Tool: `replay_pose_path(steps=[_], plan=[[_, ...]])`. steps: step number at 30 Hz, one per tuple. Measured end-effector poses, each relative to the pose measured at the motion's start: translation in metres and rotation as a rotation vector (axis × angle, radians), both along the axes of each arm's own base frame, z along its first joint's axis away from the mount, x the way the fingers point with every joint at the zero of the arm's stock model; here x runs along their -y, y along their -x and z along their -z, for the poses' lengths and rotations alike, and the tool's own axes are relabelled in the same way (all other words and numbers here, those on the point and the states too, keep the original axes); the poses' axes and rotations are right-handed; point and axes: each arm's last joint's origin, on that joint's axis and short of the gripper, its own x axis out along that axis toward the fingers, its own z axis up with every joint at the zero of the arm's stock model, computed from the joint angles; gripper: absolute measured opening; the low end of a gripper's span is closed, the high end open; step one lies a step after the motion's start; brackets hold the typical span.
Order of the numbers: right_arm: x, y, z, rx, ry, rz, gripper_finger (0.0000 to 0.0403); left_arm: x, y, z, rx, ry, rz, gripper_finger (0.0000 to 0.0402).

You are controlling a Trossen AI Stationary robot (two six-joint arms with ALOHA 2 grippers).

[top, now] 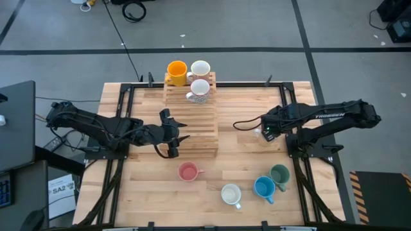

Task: Place coffee mugs
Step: Put the orange mug on the shelf

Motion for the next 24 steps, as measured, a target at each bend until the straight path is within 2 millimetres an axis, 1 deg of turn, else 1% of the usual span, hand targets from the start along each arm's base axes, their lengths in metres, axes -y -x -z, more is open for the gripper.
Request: replay_pose_path(steps=[11, 24], plan=[[0.0, -0.003, 0.024, 0.038, -0.001, -0.001, 0.0133, 0.0, 0.0, 0.0, 0.0, 0.0, 0.0, 0.0204], [-0.001, -0.001, 0.041, 0.041, -0.046, 0.002, 0.0131, 0.0, 0.0, 0.0, 0.0, 0.0, 0.0, 0.0204]])
